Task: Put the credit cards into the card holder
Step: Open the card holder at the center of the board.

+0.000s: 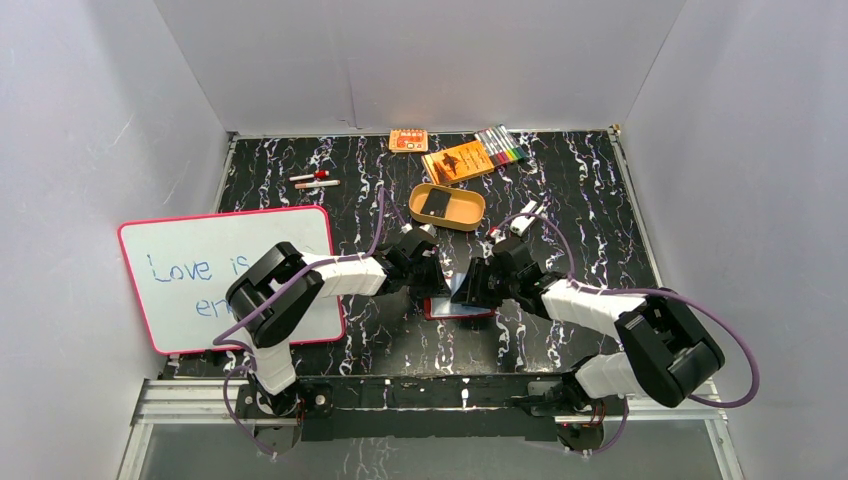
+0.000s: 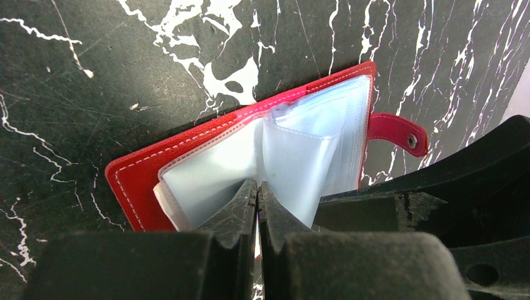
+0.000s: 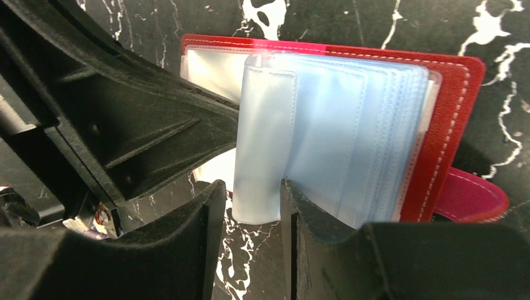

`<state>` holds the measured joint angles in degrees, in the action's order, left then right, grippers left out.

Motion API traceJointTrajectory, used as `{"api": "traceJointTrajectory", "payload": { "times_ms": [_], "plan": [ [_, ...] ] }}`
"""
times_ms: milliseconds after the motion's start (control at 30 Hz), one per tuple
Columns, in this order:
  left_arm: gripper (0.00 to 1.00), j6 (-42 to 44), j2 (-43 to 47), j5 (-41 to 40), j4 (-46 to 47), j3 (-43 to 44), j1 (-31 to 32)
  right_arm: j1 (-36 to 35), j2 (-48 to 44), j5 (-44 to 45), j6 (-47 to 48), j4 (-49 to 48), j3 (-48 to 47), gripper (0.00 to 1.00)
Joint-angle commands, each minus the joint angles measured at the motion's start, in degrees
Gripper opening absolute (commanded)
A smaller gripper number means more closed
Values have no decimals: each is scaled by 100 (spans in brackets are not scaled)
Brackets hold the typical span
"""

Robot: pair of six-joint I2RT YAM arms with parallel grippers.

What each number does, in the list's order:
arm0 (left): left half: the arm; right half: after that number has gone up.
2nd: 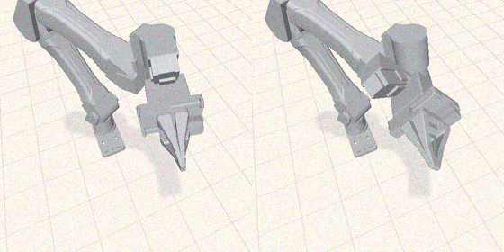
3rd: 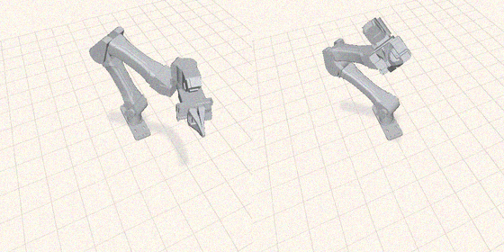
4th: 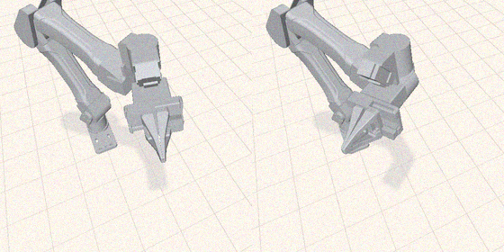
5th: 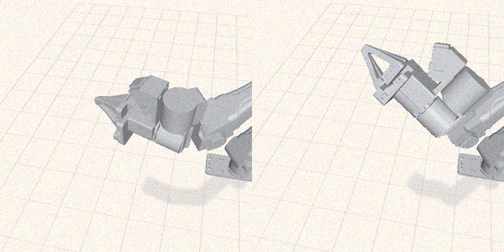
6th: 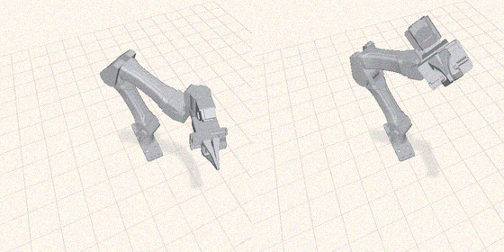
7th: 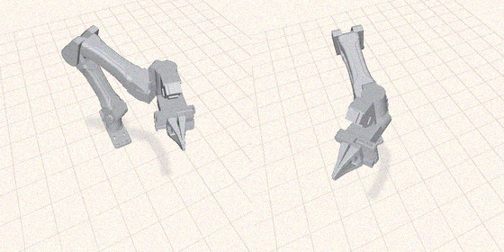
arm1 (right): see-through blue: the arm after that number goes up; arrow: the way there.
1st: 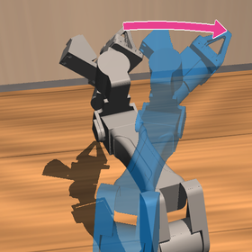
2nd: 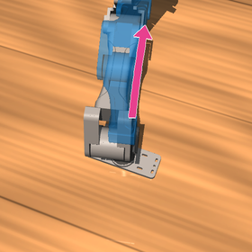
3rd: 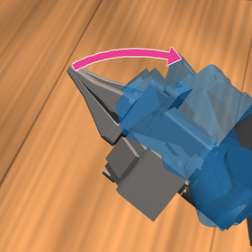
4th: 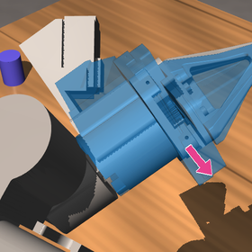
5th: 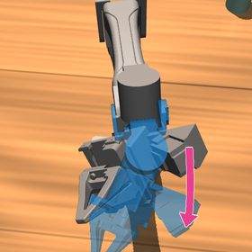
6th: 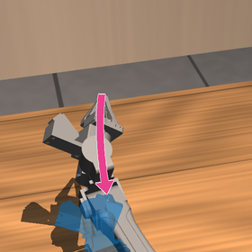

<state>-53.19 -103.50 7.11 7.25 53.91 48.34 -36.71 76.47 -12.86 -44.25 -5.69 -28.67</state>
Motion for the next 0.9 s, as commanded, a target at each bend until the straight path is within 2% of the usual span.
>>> {"api": "traceJointTrajectory", "payload": {
  "times_ms": [0, 500, 867],
  "plan": [
    [0, 76, 76, -303, -590, -182, -71, 9, 56, -337, 73, -505, 15, 44],
    [3, 120, 501, -553, -1076, 1, -186, 8, 271, -520, 302, -696, -72, 39],
    [16, 243, 1035, -606, -1442, 302, -266, -192, 307, -580, 561, -763, -340, 45]
  ]
}}
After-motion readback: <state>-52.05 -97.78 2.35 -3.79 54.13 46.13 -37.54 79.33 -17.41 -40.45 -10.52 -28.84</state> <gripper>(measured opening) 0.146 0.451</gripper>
